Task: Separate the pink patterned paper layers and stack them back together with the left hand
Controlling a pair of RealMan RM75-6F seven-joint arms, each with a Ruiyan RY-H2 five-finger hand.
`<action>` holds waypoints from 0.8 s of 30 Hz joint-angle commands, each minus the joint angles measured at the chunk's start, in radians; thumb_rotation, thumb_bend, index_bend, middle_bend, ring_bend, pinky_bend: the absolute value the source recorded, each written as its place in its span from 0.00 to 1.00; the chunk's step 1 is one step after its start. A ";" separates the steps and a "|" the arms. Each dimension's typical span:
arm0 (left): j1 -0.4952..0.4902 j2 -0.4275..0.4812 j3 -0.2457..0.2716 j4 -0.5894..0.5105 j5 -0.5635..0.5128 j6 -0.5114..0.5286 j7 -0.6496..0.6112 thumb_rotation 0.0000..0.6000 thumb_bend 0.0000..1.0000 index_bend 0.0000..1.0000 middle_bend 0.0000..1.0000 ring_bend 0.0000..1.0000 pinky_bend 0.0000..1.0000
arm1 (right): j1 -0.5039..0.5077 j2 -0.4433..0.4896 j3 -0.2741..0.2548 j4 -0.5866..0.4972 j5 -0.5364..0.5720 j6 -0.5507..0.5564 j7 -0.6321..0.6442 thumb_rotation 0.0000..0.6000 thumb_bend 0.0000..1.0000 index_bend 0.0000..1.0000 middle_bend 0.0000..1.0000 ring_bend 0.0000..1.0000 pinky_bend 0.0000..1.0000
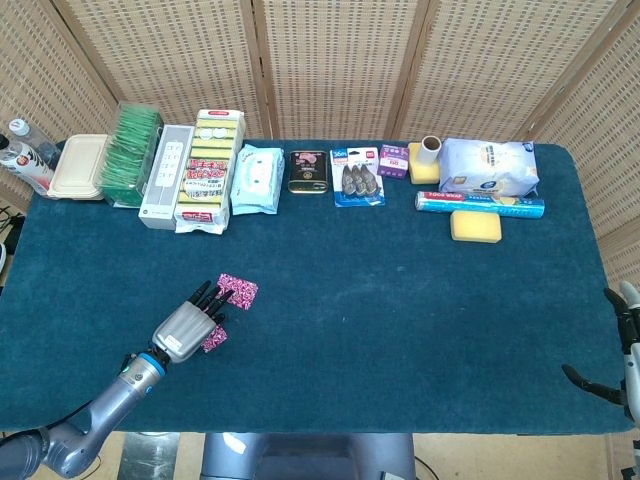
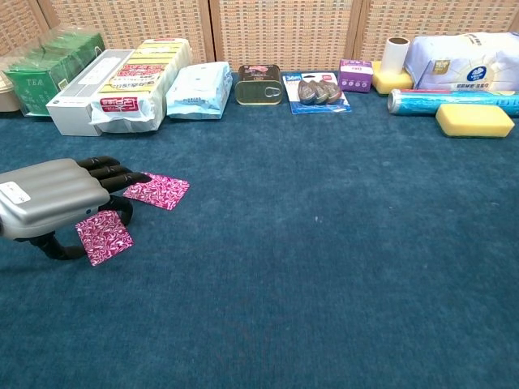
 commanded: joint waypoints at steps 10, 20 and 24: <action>-0.010 0.080 -0.076 -0.153 -0.076 0.013 -0.012 1.00 0.24 0.44 0.00 0.04 0.03 | 0.003 0.001 -0.002 -0.003 0.004 -0.010 -0.004 1.00 0.01 0.00 0.00 0.00 0.00; -0.080 0.114 -0.187 -0.258 -0.358 -0.074 0.044 1.00 0.24 0.44 0.00 0.04 0.03 | 0.007 0.001 -0.001 -0.007 0.010 -0.017 -0.006 1.00 0.01 0.00 0.00 0.00 0.00; -0.145 0.076 -0.242 -0.222 -0.512 -0.101 0.078 1.00 0.24 0.44 0.00 0.04 0.03 | 0.009 0.001 -0.001 -0.004 0.013 -0.024 -0.006 1.00 0.01 0.00 0.00 0.00 0.00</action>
